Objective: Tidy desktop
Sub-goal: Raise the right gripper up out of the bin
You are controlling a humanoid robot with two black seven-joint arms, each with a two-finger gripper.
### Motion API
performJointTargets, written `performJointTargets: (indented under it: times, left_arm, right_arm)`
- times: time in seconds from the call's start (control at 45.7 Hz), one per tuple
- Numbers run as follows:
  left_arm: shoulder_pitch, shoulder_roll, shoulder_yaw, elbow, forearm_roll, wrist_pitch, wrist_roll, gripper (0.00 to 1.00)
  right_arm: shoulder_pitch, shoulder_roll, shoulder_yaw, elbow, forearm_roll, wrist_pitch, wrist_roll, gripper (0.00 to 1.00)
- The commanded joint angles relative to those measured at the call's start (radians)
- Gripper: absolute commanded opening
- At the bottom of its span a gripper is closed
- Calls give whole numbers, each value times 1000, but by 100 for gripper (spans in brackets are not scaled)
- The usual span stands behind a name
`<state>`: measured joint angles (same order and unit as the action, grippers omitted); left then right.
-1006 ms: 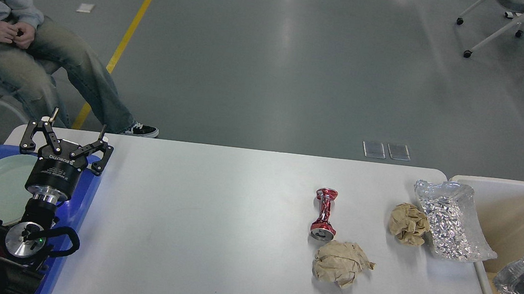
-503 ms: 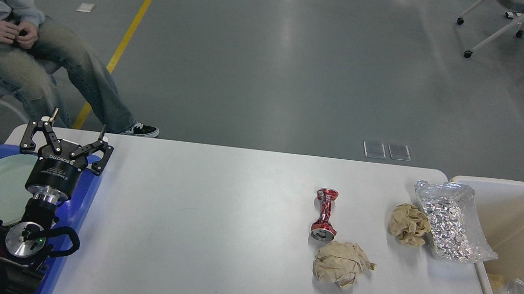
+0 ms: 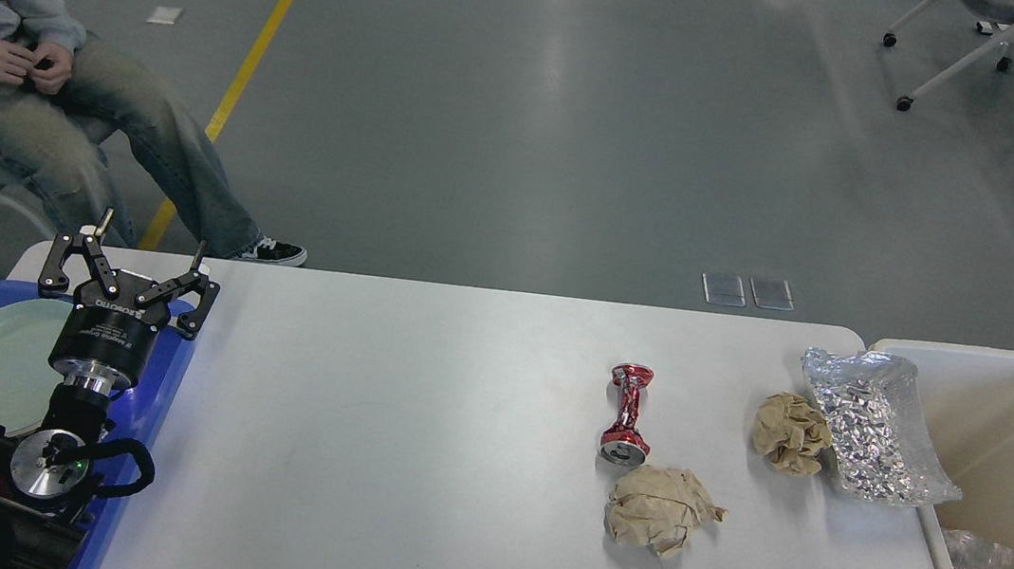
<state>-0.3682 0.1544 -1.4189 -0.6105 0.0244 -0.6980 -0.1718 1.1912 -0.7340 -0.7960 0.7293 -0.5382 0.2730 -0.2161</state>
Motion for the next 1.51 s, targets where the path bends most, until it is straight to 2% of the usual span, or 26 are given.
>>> performJointTargets:
  times: [0.0, 0.175, 0.284, 0.437, 0.569, 0.722, 1.006, 1.203, 1.356, 1.487]
  left_arm:
    - [0, 0, 0, 0, 0, 0, 0, 96]
    - [0, 0, 0, 0, 0, 0, 0, 96]
    - [0, 0, 0, 0, 0, 0, 0, 96]
    - [0, 0, 0, 0, 0, 0, 0, 96]
    - [0, 0, 0, 0, 0, 0, 0, 96]
    - [0, 0, 0, 0, 0, 0, 0, 96]
    - [0, 0, 0, 0, 0, 0, 0, 96]
    - [0, 0, 0, 0, 0, 0, 0, 96]
    - [0, 0, 0, 0, 0, 0, 0, 96]
    - [0, 0, 0, 0, 0, 0, 0, 96]
  right_arm:
    - [258, 8, -121, 120, -49, 254, 0, 100]
    - [546, 56, -247, 301, -33, 440, -2, 100]
    - [712, 87, -293, 416, 67, 544, -2, 100]
    - [927, 169, -405, 553, 231, 586, -2, 100]
    - [1096, 269, -460, 682, 287, 607, -2, 100]
    - [1194, 277, -453, 763, 320, 624, -2, 100]
    - [1168, 269, -456, 756, 296, 577, -3, 100]
    - [1147, 217, -462, 746, 290, 537, -2, 100]
    - [983, 145, -462, 621, 256, 393, -2, 100]
    - [768, 101, -442, 458, 211, 215, 0, 100]
